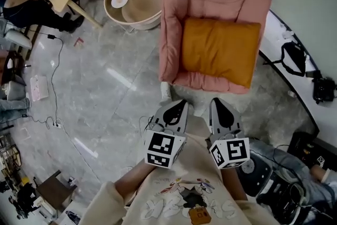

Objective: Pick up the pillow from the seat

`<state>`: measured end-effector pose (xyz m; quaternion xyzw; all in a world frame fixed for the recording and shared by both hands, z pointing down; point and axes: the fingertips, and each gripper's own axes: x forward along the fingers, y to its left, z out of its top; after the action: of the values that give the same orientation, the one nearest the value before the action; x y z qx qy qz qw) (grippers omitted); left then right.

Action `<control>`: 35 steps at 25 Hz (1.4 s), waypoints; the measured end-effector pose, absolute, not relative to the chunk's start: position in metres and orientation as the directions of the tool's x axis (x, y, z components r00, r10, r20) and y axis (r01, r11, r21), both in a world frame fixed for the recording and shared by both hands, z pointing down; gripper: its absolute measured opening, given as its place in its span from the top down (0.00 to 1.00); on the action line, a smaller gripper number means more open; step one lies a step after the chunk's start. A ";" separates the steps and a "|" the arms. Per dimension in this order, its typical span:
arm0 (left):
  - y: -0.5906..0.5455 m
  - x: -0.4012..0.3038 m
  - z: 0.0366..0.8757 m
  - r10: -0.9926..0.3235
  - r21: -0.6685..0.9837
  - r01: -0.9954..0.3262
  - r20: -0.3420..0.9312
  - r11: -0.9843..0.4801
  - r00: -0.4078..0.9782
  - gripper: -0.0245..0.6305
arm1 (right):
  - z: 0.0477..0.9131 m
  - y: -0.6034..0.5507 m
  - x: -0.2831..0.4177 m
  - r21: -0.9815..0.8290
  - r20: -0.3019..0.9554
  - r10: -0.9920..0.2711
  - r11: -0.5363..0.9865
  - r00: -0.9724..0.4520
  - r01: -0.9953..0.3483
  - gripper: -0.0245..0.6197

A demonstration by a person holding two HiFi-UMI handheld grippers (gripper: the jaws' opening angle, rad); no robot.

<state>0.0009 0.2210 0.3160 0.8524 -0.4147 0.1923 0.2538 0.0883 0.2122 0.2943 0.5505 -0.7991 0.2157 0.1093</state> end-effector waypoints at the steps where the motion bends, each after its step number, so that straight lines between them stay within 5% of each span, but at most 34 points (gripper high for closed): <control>1: 0.209 0.001 0.315 -0.596 0.286 -0.794 0.538 -0.536 0.596 0.96 | 0.291 0.199 0.084 -0.218 0.420 -0.830 0.301 -0.368 -0.928 0.93; 12: 0.080 -0.034 0.311 -0.561 0.320 -0.735 0.487 -0.599 0.669 0.96 | 0.285 0.080 0.055 -0.161 0.449 -0.846 0.242 -0.289 -0.957 0.92; 24: 0.053 -0.018 0.349 -0.467 0.343 -0.693 0.545 -0.634 0.697 0.96 | 0.323 0.044 0.065 -0.114 0.551 -0.772 0.306 -0.316 -0.945 0.60; 35: 0.028 0.020 0.370 -0.479 0.367 -0.734 0.578 -0.571 0.661 0.96 | 0.343 0.002 0.109 -0.135 0.595 -0.700 0.398 -0.395 -0.907 0.53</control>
<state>0.0202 0.0280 0.3700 0.8604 -0.3525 0.2127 0.3003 0.1089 0.0020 0.3430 0.4997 -0.8041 0.2261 0.2292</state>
